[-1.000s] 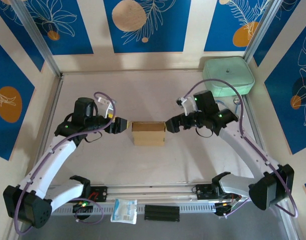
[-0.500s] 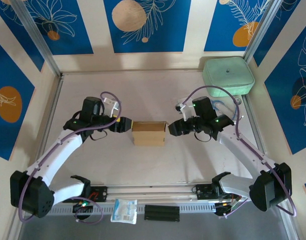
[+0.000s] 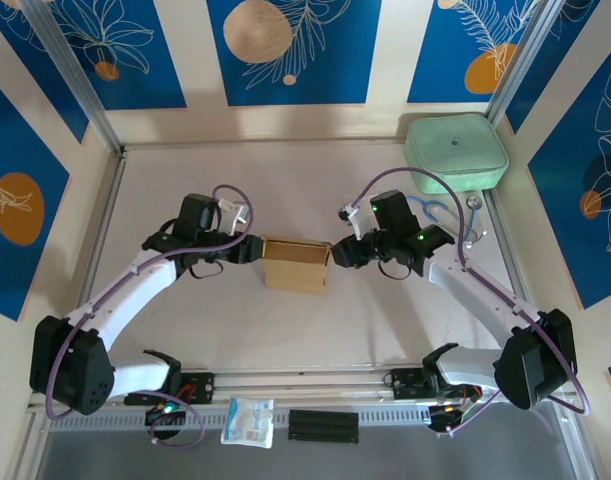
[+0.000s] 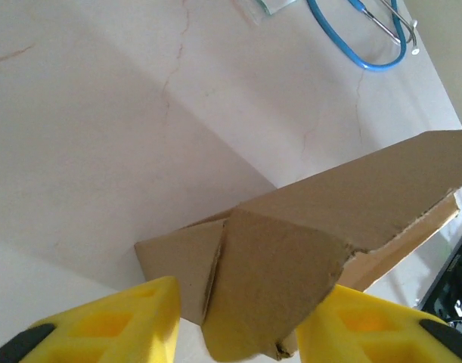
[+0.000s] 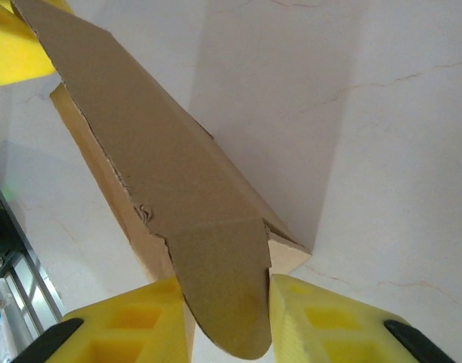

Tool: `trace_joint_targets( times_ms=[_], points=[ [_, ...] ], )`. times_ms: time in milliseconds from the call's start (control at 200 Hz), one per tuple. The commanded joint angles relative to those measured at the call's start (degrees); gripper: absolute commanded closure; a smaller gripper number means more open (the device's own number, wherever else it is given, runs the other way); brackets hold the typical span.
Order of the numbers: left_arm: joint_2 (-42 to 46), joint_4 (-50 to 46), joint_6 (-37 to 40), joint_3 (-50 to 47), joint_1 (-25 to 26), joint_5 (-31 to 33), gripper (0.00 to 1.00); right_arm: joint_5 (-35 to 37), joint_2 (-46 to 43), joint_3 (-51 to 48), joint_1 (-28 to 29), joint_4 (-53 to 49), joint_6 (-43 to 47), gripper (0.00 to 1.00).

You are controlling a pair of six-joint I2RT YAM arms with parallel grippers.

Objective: Fold the paper box

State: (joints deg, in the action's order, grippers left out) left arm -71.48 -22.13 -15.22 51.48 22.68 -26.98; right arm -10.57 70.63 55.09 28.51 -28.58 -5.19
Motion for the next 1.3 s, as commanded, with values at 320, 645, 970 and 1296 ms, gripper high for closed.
trace_joint_targets(
  times_ms=[320,645,970,1296],
  points=[
    [0.79,-0.92,-1.9,2.13,2.78,-0.73,0.66,0.73,0.88,4.65,0.84,-1.85,-8.53,0.82],
    [0.22,-0.3,-2.68,1.76,4.19,0.35,0.66,4.07,4.14,6.86,3.47,-4.02,-13.68,0.84],
    [0.22,-0.93,-3.06,2.11,4.62,1.34,0.67,12.43,3.74,6.74,4.01,-7.18,-12.14,0.63],
    [0.53,-1.49,-3.13,2.44,4.62,1.78,0.67,12.03,3.05,4.92,3.86,-4.97,-10.85,0.83]
  ],
)
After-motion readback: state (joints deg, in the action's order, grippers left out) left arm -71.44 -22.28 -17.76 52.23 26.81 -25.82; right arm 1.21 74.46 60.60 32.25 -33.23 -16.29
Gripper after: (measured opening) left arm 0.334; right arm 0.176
